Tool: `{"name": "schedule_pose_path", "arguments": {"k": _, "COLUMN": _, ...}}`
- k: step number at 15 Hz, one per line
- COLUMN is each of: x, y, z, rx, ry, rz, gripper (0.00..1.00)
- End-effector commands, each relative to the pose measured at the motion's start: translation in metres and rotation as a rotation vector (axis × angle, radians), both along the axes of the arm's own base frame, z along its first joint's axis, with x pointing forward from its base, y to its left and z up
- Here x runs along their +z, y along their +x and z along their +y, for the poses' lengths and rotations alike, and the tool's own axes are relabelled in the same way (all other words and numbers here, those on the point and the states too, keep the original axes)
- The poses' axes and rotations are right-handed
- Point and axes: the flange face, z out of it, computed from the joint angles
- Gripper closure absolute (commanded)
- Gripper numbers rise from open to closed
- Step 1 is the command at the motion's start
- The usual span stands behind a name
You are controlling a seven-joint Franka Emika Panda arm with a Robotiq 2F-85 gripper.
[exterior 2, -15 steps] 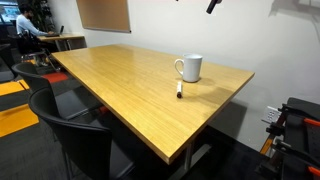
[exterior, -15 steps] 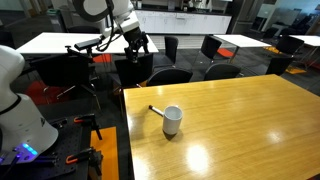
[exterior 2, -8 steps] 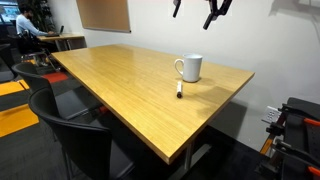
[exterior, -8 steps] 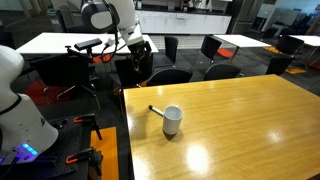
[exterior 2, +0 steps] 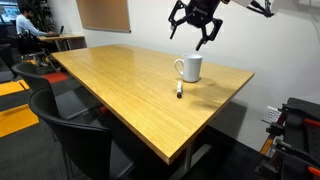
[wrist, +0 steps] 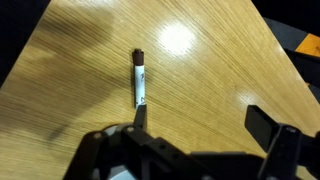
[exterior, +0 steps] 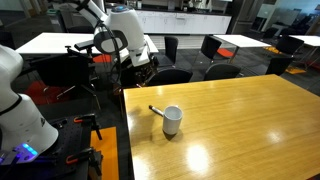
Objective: Put the marker in the cup
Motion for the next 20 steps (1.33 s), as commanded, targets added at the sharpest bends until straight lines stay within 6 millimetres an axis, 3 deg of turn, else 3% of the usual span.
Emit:
{"name": "schedule_pose_path", "arguments": {"k": 1, "x": -0.019, "y": 0.008, "z": -0.010, "rx": -0.034, "ry": 0.024, "rz": 0.024, "gripper": 0.00}}
{"name": "schedule_pose_path", "arguments": {"k": 12, "x": -0.061, "y": 0.036, "z": -0.024, "rx": -0.046, "ry": 0.053, "rz": 0.094, "gripper": 0.00}}
{"name": "schedule_pose_path", "arguments": {"k": 20, "x": -0.104, "y": 0.048, "z": -0.033, "rx": -0.075, "ry": 0.061, "rz": 0.141, "gripper": 0.00}}
